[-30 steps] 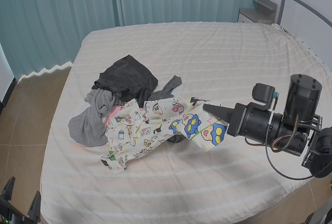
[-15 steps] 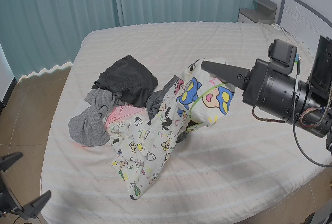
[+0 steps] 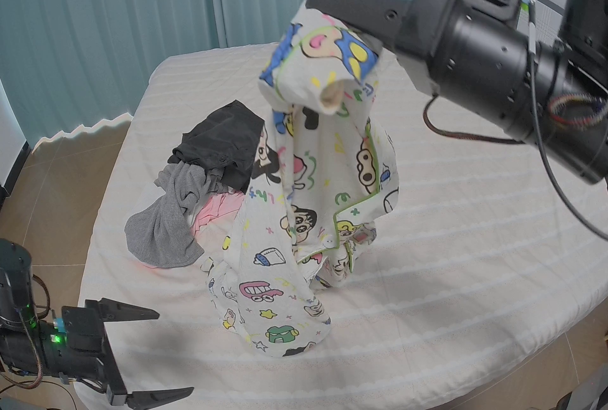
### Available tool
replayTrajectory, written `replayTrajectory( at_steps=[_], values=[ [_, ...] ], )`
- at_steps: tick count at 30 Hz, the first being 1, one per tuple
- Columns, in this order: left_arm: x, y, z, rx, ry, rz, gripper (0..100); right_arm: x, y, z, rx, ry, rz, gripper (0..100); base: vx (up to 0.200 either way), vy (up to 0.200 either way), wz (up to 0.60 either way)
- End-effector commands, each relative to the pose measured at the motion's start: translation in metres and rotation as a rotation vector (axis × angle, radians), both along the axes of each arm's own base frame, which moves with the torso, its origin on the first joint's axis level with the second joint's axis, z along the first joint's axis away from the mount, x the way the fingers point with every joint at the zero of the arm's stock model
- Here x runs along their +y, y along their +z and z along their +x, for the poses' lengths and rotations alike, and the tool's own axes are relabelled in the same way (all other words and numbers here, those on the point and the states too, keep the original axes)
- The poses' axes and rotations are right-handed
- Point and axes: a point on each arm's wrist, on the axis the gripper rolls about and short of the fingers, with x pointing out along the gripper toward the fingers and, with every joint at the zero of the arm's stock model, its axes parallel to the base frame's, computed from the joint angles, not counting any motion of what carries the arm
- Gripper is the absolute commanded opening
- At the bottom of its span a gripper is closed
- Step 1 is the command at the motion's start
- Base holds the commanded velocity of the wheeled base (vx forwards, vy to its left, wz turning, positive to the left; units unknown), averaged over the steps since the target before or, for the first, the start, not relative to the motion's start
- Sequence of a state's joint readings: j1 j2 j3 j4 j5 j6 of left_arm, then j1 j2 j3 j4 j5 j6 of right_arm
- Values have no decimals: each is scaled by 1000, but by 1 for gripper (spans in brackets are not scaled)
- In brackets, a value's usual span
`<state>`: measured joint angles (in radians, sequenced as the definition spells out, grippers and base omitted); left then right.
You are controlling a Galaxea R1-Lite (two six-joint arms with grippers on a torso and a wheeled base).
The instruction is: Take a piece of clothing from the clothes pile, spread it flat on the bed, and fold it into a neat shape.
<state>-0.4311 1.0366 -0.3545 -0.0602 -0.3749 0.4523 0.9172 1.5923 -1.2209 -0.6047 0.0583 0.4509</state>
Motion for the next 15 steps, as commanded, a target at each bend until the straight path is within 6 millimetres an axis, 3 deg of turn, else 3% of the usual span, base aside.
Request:
replayTrajectory(
  at_steps=[1, 8, 15],
  values=[
    [-30, -10, 18, 90, -93, -28, 100, 45, 4, 16, 11, -27, 4, 0, 0, 0, 0],
    [-56, -1, 22, 161, -62, -118, 100, 66, -3, 31, 26, -85, 7, 0, 0, 0, 0],
    [-78, 3, 41, 120, 43, -106, 100, 68, 0, 33, 20, -94, 22, 0, 0, 0, 0]
  ],
)
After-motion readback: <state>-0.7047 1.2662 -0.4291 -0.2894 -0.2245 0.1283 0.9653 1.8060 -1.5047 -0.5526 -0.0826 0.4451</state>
